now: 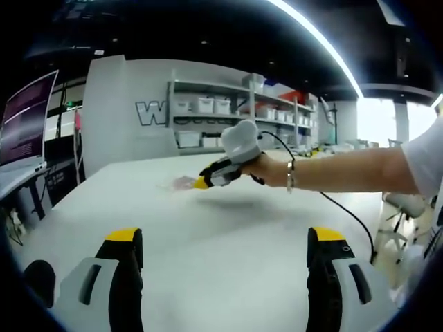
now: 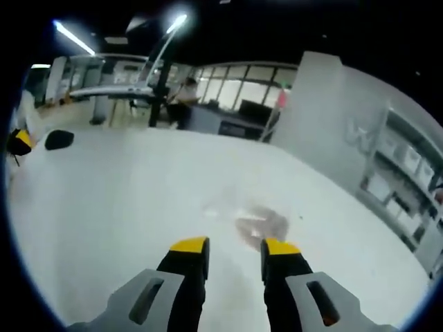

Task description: Open the resealable bag by pulling the two sides of the seal apart until the entire bag opening is separated and visibly accessible.

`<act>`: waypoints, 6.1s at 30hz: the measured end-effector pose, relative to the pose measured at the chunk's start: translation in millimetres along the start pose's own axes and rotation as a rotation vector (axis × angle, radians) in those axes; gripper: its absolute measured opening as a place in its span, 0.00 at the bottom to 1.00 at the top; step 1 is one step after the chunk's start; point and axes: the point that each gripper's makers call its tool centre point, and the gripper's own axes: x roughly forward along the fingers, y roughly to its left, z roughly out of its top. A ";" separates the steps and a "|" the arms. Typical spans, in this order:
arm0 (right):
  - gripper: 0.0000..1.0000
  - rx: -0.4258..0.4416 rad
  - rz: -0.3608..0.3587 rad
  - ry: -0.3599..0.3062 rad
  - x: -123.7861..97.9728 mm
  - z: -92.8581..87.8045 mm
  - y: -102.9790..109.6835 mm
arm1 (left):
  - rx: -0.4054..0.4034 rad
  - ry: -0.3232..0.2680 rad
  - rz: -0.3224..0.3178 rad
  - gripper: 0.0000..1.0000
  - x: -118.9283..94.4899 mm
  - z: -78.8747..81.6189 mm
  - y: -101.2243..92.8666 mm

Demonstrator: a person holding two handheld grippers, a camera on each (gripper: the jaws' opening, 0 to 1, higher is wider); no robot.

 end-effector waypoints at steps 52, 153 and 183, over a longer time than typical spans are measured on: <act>0.25 -0.449 0.028 0.080 35.6 1.4 9.8 | 0.001 -0.031 0.004 0.97 -2.3 7.6 5.7; 0.00 0.129 -0.078 -0.276 -34.7 75.6 -58.0 | -0.005 -0.063 0.007 0.96 -14.7 13.4 -0.2; 0.00 0.111 -0.102 -0.300 -74.5 74.7 -49.5 | -0.006 -0.069 -0.013 0.96 -22.8 11.3 -14.5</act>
